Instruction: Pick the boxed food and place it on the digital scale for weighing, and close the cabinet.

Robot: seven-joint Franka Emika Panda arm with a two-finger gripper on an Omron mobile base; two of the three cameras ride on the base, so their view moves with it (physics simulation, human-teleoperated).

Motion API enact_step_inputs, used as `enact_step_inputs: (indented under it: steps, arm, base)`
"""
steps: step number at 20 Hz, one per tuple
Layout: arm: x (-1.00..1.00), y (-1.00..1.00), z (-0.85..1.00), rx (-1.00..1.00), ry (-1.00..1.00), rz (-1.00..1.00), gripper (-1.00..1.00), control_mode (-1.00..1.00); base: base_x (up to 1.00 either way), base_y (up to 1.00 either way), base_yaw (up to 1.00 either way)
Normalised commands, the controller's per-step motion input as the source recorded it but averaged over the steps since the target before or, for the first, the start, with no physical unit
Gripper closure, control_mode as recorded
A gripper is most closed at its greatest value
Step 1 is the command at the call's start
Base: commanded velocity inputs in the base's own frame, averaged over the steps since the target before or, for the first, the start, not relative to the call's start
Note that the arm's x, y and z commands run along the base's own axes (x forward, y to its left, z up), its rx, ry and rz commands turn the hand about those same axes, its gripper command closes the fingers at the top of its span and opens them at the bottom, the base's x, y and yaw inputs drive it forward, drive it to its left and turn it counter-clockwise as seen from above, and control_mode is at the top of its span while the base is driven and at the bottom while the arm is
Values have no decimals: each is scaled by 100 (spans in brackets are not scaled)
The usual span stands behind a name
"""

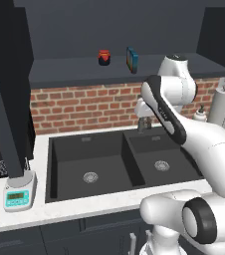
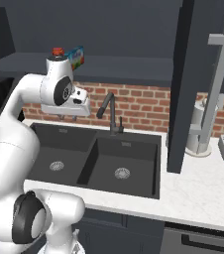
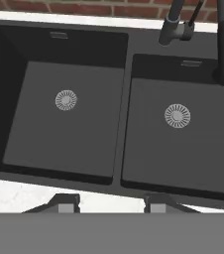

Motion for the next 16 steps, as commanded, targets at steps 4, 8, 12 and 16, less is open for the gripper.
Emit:
enact_step_inputs:
  steps: [4, 8, 12, 16]
  arm:
    - [-23, 0, 0, 0, -6, 0, -100, -100]
    - [-59, 1, 0, -3, -18, 0, -100, -100]
    - [-55, 4, 21, -2, -29, 0, -100, -100]
    - [-43, 2, 47, 0, -31, 0, -100, -100]
  base:
    - [0, 0, 0]
    - [0, 0, 0]
    - [0, 0, 0]
    - [0, 0, 0]
